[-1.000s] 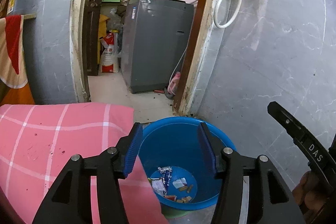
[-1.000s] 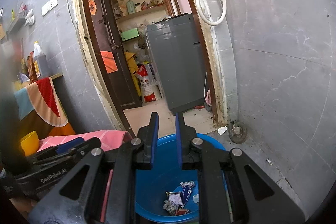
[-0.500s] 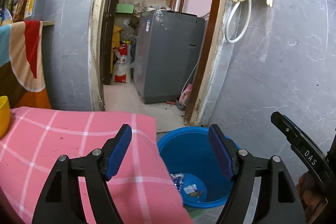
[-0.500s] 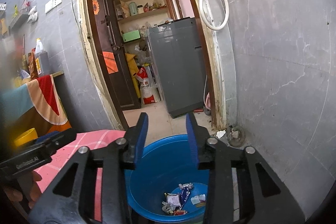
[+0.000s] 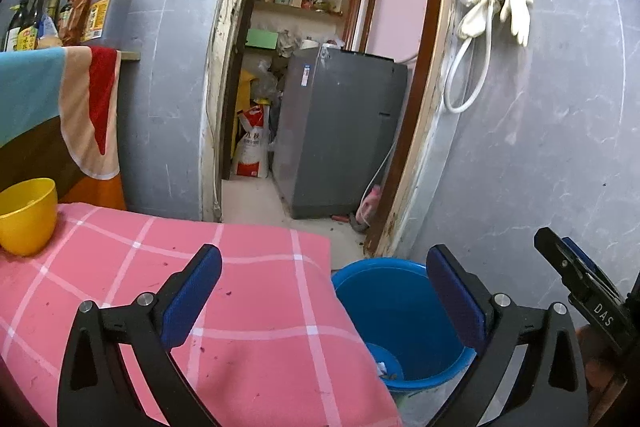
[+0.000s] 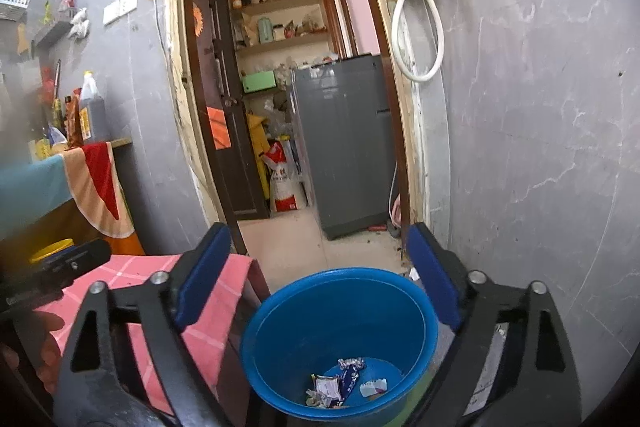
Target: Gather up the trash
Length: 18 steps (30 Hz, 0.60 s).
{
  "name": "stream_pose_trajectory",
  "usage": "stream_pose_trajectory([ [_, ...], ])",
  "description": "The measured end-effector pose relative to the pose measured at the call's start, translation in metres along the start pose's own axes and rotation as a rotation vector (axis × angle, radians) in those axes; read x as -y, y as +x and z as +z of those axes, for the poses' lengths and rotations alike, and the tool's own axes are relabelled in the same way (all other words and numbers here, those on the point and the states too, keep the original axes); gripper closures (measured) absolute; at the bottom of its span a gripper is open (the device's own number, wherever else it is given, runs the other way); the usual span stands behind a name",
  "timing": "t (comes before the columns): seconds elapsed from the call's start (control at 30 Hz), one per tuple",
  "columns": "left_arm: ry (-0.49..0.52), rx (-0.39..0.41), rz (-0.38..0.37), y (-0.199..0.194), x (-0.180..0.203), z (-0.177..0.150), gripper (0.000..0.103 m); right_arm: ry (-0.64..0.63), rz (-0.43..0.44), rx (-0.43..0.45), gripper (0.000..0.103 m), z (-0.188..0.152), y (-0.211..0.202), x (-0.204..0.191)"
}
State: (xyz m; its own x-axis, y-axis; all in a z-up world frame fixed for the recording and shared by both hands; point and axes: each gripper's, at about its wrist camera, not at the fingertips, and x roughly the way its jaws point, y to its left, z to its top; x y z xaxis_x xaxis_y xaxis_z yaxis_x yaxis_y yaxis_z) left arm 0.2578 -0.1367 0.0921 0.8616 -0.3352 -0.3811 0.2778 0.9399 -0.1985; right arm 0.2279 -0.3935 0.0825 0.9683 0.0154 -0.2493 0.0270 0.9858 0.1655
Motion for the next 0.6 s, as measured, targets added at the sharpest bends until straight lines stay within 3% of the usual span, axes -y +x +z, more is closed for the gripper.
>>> stream_pose_trajectory([
  [0.6, 0.037, 0.070, 0.004, -0.075, 0.000, -0.016, 0.002, -0.040, 0.020, 0.072, 0.000, -0.004, -0.073, -0.032],
])
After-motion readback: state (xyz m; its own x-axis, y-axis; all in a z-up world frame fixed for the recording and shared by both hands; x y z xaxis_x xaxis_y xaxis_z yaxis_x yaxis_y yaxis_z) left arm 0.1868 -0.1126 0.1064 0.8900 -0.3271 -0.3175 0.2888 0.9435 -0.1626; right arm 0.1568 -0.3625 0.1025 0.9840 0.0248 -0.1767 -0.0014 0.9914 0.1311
